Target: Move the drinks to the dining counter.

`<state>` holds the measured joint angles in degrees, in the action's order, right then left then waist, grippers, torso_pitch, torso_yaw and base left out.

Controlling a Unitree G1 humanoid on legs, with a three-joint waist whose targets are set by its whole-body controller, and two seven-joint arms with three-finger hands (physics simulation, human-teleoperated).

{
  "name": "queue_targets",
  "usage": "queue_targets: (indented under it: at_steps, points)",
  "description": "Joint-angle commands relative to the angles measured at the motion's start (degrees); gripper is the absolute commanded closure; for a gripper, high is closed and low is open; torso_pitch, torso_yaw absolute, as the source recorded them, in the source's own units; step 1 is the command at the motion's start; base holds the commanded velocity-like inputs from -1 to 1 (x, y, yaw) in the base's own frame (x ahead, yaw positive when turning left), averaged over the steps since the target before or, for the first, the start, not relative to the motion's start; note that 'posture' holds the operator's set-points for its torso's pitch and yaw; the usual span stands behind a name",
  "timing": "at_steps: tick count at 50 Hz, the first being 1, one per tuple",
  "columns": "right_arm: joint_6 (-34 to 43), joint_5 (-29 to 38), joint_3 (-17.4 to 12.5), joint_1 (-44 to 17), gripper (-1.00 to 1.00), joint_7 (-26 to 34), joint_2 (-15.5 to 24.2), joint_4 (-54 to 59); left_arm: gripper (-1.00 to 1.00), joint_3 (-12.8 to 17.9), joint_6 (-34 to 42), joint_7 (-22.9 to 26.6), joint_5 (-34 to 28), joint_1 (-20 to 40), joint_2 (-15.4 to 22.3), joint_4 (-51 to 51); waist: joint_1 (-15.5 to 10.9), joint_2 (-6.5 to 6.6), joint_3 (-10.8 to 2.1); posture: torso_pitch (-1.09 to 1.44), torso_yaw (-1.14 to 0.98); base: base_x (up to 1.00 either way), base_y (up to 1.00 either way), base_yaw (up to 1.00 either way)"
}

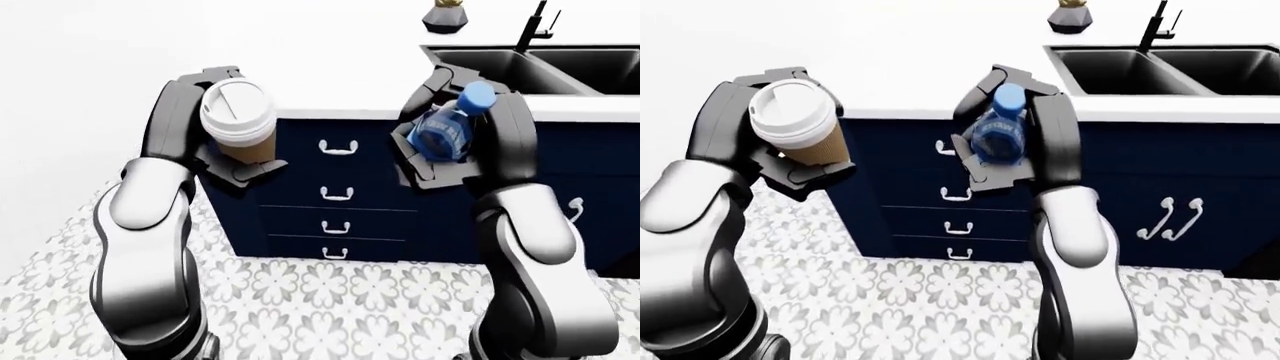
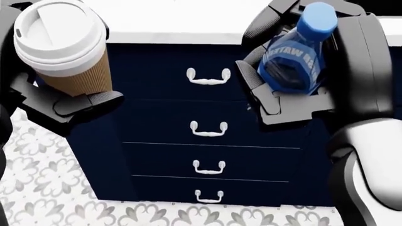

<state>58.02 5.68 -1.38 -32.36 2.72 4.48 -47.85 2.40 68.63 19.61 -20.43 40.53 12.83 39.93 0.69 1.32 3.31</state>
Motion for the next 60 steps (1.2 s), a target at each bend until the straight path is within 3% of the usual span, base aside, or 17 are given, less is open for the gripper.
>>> queue_targets:
  at_steps: [1, 4, 5, 9, 18, 20, 28, 32, 33, 34, 42, 46, 48, 51, 53, 58, 60]
  points:
    - [-2.1, -0.5, 0.3, -1.9, 1.0, -0.2, 0.0, -1.5, 1.0, 0.7, -1.0, -0.4, -0.7, 1.2, 0.5, 0.8, -0.2, -0.05, -1.06, 0.0, 0.0, 0.44, 0.0, 0.0]
    - [-1.7, -0.6, 0.3, -2.0, 1.0, -0.3, 0.1, -1.7, 1.0, 0.5, -0.6, -0.1, -1.0, 1.4, 0.5, 1.1, 0.2, 4.74, -2.65, 0.0, 0.0, 0.44, 0.0, 0.0]
    - [-1.6, -0.6, 0.3, -2.1, 1.0, -0.3, 0.1, -1.7, 1.0, 0.5, -0.5, 0.0, -1.1, 1.5, 0.6, 1.2, -0.5, 2.01, -1.32, 0.0, 0.0, 0.43, 0.0, 0.0]
    - [-1.5, -0.8, 0.2, -2.3, 1.0, -0.3, 0.3, -1.8, 1.0, 0.6, -0.2, 0.3, -1.3, 1.6, 0.6, 1.4, -0.8, 2.5, -1.38, 0.0, 0.0, 0.44, 0.0, 0.0]
    - [-1.3, -1.3, -0.3, -2.3, 1.0, -0.5, 0.6, -2.1, 1.0, 0.3, -0.5, 0.3, -1.7, 1.3, 0.1, 1.4, -2.0, -3.86, -2.38, 0.0, 0.0, 0.44, 0.0, 0.0]
    - [-1.2, -1.5, -0.5, -2.6, 1.0, -0.5, 0.7, -2.1, 1.0, 0.2, -0.4, 0.4, -1.8, 1.3, 0.0, 1.6, -1.9, -4.75, -0.54, 0.0, 0.0, 0.45, 0.0, 0.0]
    - [-1.4, -1.8, -0.4, -2.6, 1.0, -1.0, 0.7, -1.9, 1.0, 0.5, -1.0, 0.5, -1.8, 0.7, -0.2, 1.5, -0.1, -1.38, -1.09, 0.0, 0.0, 0.44, 0.0, 0.0]
    - [-1.5, -2.0, -0.6, -2.6, 1.0, -1.1, 0.8, -1.8, 1.0, 0.5, -1.0, 0.5, -1.9, 0.9, -0.2, 1.5, 0.1, 3.87, -3.06, 0.0, 0.0, 0.44, 0.0, 0.0]
    - [-1.5, -2.0, -0.6, -2.6, 1.0, -1.1, 0.9, -1.9, 1.0, 0.4, -0.9, 0.5, -1.9, 1.0, -0.2, 1.5, -0.3, 1.76, -1.81, 0.0, 0.0, 0.44, 0.0, 0.0]
    - [-1.4, -2.1, -0.6, -2.6, 1.0, -1.2, 0.9, -2.0, 1.0, 0.3, -0.9, 0.5, -1.9, 0.9, -0.2, 1.6, 0.2, 2.97, -0.84, 0.0, 0.0, 0.44, 0.0, 0.0]
    - [-1.6, -2.6, -0.8, -2.5, 1.0, -1.3, 1.0, -2.1, 1.0, 0.3, -0.4, 0.8, -2.2, 1.1, -0.1, 2.0, -1.5, 0.42, -1.07, 0.0, 0.0, 0.39, 0.0, 0.0]
    - [-1.5, -2.8, -0.7, -2.5, 1.0, -1.4, 1.1, -2.6, 1.0, 0.1, 0.0, 1.0, -2.4, 1.2, 0.0, 2.4, -1.6, -4.97, -2.38, 0.0, 0.0, 0.0, 0.0, 0.0]
    - [-1.8, -2.8, -0.7, -2.2, 1.0, -1.5, 1.2, -2.5, 1.0, 0.2, -0.1, 1.0, -2.4, 1.2, -0.1, 2.4, -1.7, -4.71, -0.32, 0.0, 0.0, 0.0, 0.0, 0.0]
    - [-1.0, -3.9, -1.2, -2.1, 1.0, -1.6, 0.8, -2.8, 1.0, 0.1, -0.2, 1.1, -2.5, 1.2, -0.1, 2.4, -1.6, -4.38, -1.26, 0.0, 0.0, 0.0, -0.11, 0.0]
    - [-1.1, -4.3, -1.2, -2.0, 1.0, -1.6, 0.9, -2.7, 1.0, 0.1, -0.2, 1.1, -2.5, 1.3, -0.1, 2.4, 0.6, -0.58, -1.0, 0.0, 0.0, 0.0, -0.34, -0.39]
    - [-1.0, -4.4, -1.0, -2.2, 1.0, -2.1, 1.3, -3.0, 1.0, 0.0, 0.4, 1.4, -2.7, 1.5, 0.0, 2.8, -2.0, 3.16, -2.86, 0.0, 0.0, 0.0, -0.06, -0.65]
    - [-1.3, -4.2, -0.7, -2.1, 1.0, -2.1, 1.5, -3.0, 1.0, 0.1, 0.0, 1.4, -2.7, 1.0, -0.1, 2.8, -1.5, 2.38, -1.11, 0.0, 0.0, 0.0, 0.0, 0.0]
